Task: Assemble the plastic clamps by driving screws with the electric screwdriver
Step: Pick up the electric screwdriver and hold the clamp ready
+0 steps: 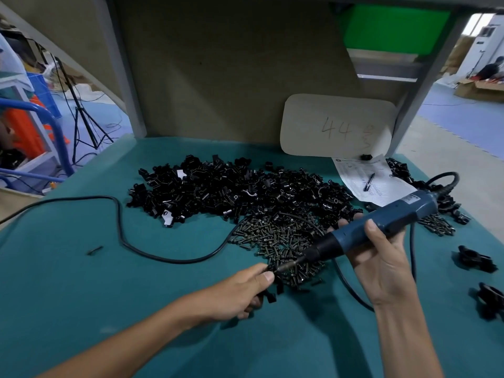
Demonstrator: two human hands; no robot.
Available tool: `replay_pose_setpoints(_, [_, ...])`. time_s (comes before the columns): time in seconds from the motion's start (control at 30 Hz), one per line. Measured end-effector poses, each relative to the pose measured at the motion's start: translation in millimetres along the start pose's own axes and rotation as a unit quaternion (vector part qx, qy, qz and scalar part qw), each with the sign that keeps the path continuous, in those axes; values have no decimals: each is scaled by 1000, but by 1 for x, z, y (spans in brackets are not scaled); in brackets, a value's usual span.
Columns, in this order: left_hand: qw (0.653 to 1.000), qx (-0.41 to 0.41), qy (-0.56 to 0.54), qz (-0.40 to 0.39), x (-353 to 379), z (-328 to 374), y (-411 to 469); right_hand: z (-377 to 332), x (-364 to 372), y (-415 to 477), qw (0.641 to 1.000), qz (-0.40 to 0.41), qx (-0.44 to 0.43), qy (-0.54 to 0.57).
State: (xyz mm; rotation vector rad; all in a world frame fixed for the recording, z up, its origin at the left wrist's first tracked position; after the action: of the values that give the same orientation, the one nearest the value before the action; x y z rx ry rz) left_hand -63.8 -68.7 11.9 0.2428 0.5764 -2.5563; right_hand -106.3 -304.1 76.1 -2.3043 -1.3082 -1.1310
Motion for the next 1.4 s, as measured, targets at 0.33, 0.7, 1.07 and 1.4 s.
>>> replay_pose_setpoints(0.33, [994,-18,-101,-47,9,-3,-4,-5,-6,-5,1000,10,-6,6])
replay_pose_setpoints(0.7, [986,-30,-153,-56,11,-9,0,-15,9,-1,999,50,-8,-10])
replay_pose_setpoints(1.07, [992,80,90,28,-8,11,-1,-5,7,-2,993,114,-33,17])
replay_pose_setpoints(1.4, [937,120,294,150,-36,6,12,16,-11,5,982,187,-15,40])
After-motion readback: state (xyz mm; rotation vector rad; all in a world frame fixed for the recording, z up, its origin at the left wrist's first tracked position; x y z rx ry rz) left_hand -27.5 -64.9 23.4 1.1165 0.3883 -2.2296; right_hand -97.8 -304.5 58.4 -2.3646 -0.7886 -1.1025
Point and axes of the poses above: each hand's wrist, its own y-axis towards the middle knuckle, its own x-axis out of the palm, z = x × y, the point moved 9 cm from there along y, towards the middle knuckle, and after that the axes turned 10 degrees about y, right-handed, at the moved point
